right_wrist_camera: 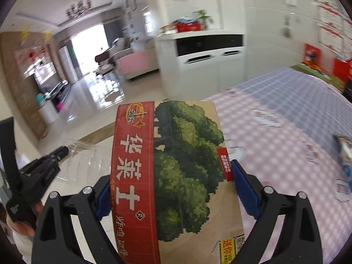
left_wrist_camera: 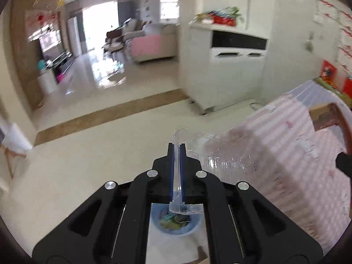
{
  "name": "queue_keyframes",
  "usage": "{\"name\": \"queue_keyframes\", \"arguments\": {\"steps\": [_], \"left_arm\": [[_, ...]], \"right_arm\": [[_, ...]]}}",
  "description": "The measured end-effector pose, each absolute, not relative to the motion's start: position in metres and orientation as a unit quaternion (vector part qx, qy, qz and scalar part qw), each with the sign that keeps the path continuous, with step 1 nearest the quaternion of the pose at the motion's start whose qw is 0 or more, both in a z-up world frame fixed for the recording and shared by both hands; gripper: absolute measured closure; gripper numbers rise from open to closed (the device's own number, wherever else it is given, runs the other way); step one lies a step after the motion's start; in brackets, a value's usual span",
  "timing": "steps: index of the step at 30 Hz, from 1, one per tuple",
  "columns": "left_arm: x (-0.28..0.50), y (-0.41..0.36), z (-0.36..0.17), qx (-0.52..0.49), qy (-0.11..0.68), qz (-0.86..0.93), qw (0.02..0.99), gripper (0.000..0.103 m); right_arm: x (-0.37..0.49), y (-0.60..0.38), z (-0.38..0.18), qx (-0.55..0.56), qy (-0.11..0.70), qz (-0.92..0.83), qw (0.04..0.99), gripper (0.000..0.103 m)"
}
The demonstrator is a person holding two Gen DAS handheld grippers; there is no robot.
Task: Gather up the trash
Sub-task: 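Carry the cracker box and plastic sheet over the blue bin and release both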
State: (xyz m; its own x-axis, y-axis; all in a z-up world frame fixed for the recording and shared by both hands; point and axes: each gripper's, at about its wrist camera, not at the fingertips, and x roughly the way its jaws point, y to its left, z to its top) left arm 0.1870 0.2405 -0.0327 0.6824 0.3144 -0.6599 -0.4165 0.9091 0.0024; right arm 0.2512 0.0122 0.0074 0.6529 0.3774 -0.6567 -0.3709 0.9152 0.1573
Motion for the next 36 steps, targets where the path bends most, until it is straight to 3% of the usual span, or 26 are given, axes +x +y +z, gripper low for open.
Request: {"name": "queue_keyframes", "arguments": {"steps": [7,9,12,36], "left_arm": [[0.184,0.272,-0.081,-0.076,0.4,0.237,0.882,0.098],[0.185,0.276,-0.092,-0.074,0.406,0.25,0.876,0.092],[0.188,0.284,-0.108,-0.071,0.423,0.254,0.867,0.021],[0.113,0.345,-0.146,-0.138,0.454,0.329,0.817,0.022]], "right_arm": [[0.253,0.065,-0.017,-0.041,0.384,0.236,0.892,0.013],[0.256,0.076,-0.024,-0.047,0.394,0.24,0.886,0.013],[0.256,0.079,-0.032,-0.049,0.403,0.244,0.881,0.013],[0.275,0.175,-0.129,-0.127,0.512,0.317,0.788,0.01]]}}
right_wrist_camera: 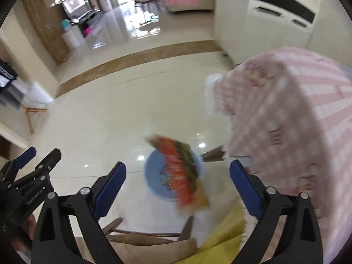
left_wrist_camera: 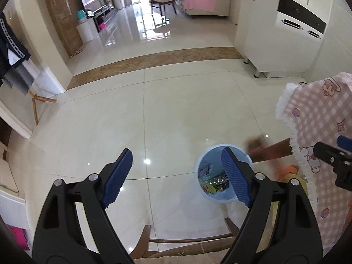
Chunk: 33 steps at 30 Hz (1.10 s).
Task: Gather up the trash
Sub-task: 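Carry the cracker box and plastic sheet over the blue bin and release both, then move both open tools back over the table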
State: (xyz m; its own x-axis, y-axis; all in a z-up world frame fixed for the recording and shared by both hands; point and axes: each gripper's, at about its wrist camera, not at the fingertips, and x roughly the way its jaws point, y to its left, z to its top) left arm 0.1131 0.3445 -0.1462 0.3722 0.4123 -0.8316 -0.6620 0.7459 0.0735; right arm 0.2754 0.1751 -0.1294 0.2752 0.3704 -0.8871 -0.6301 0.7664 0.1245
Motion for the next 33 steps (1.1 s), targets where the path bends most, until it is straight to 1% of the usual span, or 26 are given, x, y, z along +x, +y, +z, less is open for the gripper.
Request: {"name": "queue_keyframes", "arguments": {"steps": [8,14,20,25,33], "left_arm": [[0.114,0.338,-0.144,-0.142,0.455,0.326,0.816,0.022],[0.125,0.313,-0.133,-0.138,0.448,0.282,0.837,0.022],[0.135,0.276,-0.107,-0.133,0.419,0.22,0.871,0.022],[0.145,0.239,-0.074,-0.116,0.389,0.166,0.899,0.021],[0.168,0.175,-0.042,-0.083,0.359,0.071,0.927,0.021]], "right_arm": [[0.269,0.168,-0.124,-0.13,0.511,0.327,0.784,0.01],[0.265,0.14,-0.099,-0.101,0.493,0.323,0.801,0.01],[0.253,0.093,-0.072,-0.052,0.453,0.312,0.834,0.01],[0.243,0.041,-0.044,-0.015,0.416,0.283,0.864,0.01],[0.233,-0.061,-0.023,0.036,0.386,0.172,0.906,0.01]]}}
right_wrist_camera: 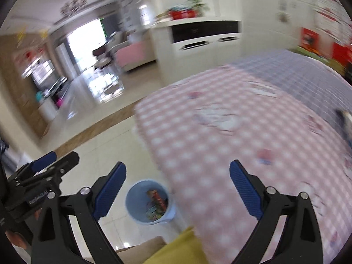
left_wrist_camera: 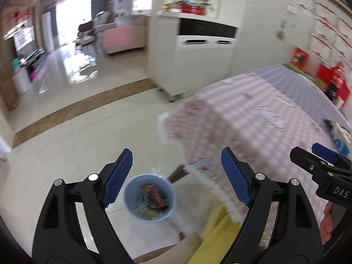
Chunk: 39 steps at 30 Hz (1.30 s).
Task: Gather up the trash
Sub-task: 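Move both open tools back over the table, then grasp the red-white checkered snack stick with the right tool while the left tool grasps the white-blue medicine box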
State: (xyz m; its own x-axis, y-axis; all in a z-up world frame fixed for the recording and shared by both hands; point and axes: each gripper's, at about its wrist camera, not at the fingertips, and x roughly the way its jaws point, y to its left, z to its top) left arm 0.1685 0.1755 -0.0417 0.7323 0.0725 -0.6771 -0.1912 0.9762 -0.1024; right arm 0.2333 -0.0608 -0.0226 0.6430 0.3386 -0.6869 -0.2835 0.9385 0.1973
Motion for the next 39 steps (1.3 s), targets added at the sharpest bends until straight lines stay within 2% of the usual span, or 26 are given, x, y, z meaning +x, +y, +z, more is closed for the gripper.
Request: {"name": "queue_keyframes", "arguments": {"steps": [9,19,24,32,39], "left_arm": [[0.202,0.078,-0.034,-0.049,0.37,-0.059,0.926,0.018],[0.221,-0.048,-0.026,-0.004,0.389,-0.203,0.898,0.015],[0.234,-0.112,-0.018,0.022,0.389,-0.259,0.884,0.014],[0.287,-0.202,-0.021,-0.004,0.431,-0.302,0.85,0.014],[0.329,-0.249,-0.033,-0.007,0.465,-0.27,0.843,0.014]], "right_arm": [[0.216,-0.197,-0.031,0.102,0.368,0.003,0.924,0.009],[0.163,-0.358,-0.04,0.196,0.342,-0.166,0.904,0.009],[0.157,-0.422,-0.046,0.223,0.365,-0.201,0.881,0.009],[0.172,-0.476,-0.055,0.23,0.403,-0.215,0.859,0.009],[0.198,-0.494,-0.058,0.214,0.43,-0.209,0.852,0.009]]}}
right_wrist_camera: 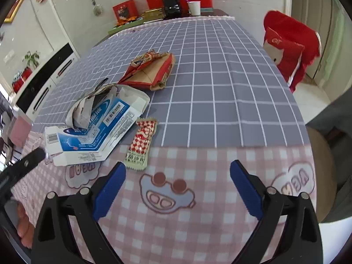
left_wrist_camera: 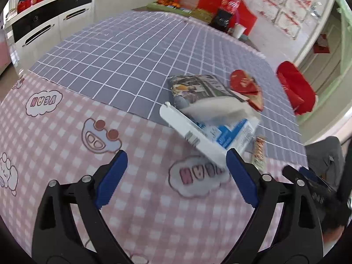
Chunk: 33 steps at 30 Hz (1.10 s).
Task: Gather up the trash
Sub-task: 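Grasp the red-white checkered snack stick with the right tool while the left tool grasps the white-blue medicine box, then carry the snack stick and medicine box over the blue bin and open both tools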
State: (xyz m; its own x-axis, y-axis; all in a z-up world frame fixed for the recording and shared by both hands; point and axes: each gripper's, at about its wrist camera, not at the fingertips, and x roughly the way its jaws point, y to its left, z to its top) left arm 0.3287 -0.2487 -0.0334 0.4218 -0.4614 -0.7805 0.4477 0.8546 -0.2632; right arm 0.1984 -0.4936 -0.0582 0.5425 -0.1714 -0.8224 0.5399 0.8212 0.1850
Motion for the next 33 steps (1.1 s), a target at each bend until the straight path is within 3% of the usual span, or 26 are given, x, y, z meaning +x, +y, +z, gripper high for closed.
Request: {"name": "queue_keyframes", "arguments": {"steps": [3,4,5,7,8,14,19,20,21,24,33], "left_arm": [[0.338,-0.26,-0.037,-0.008,0.463,-0.276,0.842,0.014],[0.34,-0.265,-0.04,-0.002,0.465,-0.274,0.842,0.019],[0.342,-0.269,-0.043,0.007,0.467,-0.27,0.842,0.026],[0.345,-0.275,-0.05,0.015,0.469,-0.27,0.841,0.061],[0.347,-0.275,-0.053,0.004,0.469,-0.28,0.838,0.069],[0.344,-0.257,-0.053,-0.004,0.457,-0.272,0.847,0.078],[0.326,-0.223,-0.041,0.002,0.423,-0.26,0.868,0.082],[0.324,-0.219,-0.039,0.002,0.421,-0.259,0.869,0.083],[0.32,-0.21,-0.036,-0.001,0.416,-0.257,0.872,0.087],[0.31,-0.187,-0.026,-0.001,0.397,-0.253,0.882,0.094],[0.285,-0.115,-0.009,-0.022,0.361,-0.211,0.908,0.095]], "right_arm": [[0.209,-0.492,-0.057,0.2,0.435,-0.201,0.855,0.009],[0.212,-0.492,-0.058,0.195,0.436,-0.2,0.856,0.009],[0.216,-0.491,-0.059,0.188,0.437,-0.2,0.856,0.009],[0.224,-0.49,-0.062,0.179,0.443,-0.203,0.855,0.009],[0.228,-0.49,-0.064,0.178,0.445,-0.203,0.854,0.009],[0.254,-0.485,-0.079,0.166,0.456,-0.198,0.851,0.011],[0.271,-0.469,-0.088,0.121,0.462,-0.204,0.854,0.047],[0.271,-0.466,-0.087,0.122,0.459,-0.192,0.859,0.066],[0.271,-0.461,-0.086,0.121,0.458,-0.19,0.86,0.078],[0.267,-0.455,-0.085,0.123,0.458,-0.193,0.859,0.084],[0.232,-0.417,-0.057,0.149,0.42,-0.172,0.879,0.086]]}}
